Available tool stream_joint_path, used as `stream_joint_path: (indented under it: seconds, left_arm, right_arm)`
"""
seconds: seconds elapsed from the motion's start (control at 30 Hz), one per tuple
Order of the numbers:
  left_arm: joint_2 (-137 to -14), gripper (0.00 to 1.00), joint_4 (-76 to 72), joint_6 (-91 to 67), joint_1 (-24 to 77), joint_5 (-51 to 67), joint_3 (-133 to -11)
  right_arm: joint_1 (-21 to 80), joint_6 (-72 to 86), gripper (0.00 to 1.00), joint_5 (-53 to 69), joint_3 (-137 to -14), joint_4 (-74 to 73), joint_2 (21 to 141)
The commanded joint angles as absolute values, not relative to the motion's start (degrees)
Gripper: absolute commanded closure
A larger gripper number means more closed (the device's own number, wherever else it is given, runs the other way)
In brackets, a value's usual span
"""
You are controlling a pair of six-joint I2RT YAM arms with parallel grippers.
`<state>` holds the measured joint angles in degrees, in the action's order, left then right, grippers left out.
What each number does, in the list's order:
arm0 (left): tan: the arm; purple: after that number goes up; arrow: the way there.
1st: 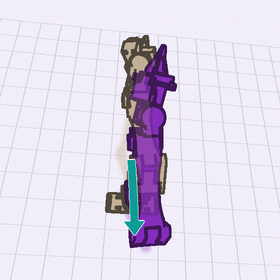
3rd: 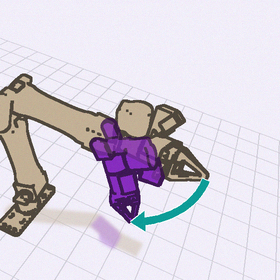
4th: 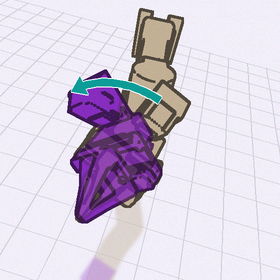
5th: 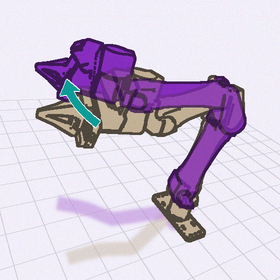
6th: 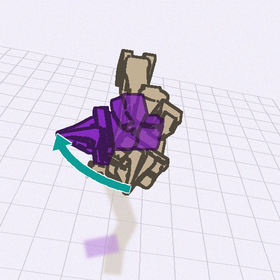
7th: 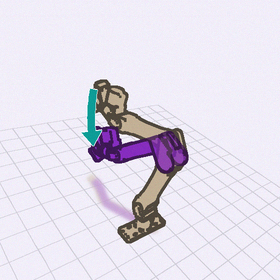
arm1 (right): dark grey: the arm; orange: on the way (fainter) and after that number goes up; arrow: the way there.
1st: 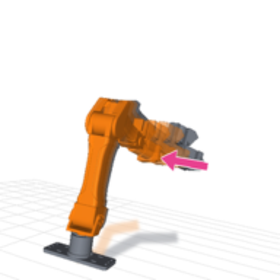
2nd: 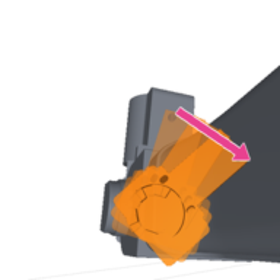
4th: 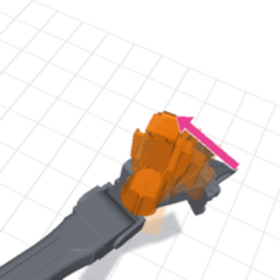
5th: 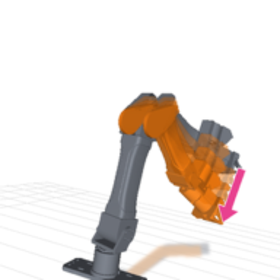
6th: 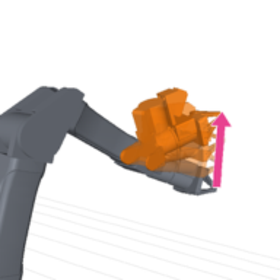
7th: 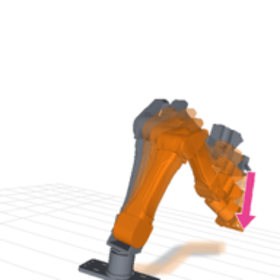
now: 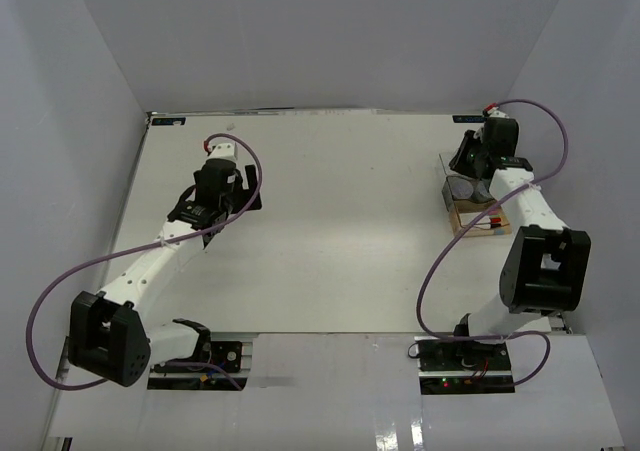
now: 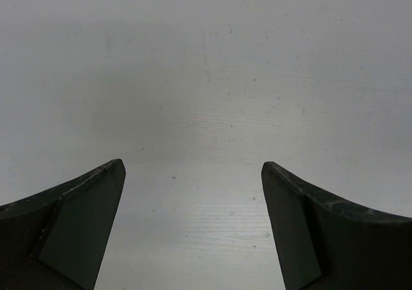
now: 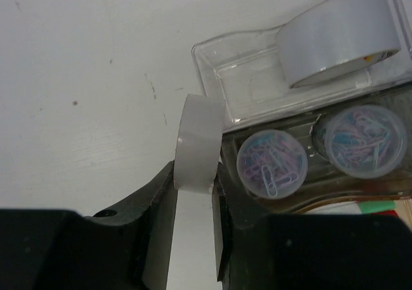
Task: Sort the stationery into containers
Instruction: Place the stationery in the storage box.
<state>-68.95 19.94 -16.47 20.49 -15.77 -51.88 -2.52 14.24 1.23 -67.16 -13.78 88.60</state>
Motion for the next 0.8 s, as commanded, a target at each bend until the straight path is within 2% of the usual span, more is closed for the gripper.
stream_joint_path:
  seconds: [0.0, 0.27, 0.77]
  left_arm:
    - [-69.8, 0.02, 19.1, -15.0, 20.1, -16.4, -51.7]
    - [-69.6, 0.02, 18.9, -14.7, 20.1, -17.3, -51.5]
    - [-70.3, 0.02, 18.9, -14.8, 20.1, -15.5, -51.5]
  right_arm:
    - [-3.1, 12.7, 0.9, 0.3, -74.2, -14.6, 92.4]
    - [-3.3, 12.3, 0.82, -1.8, -81.7, -16.7, 101.3]
    - [-3.3, 12.0, 0.69, -4.6, -81.1, -16.4, 106.2]
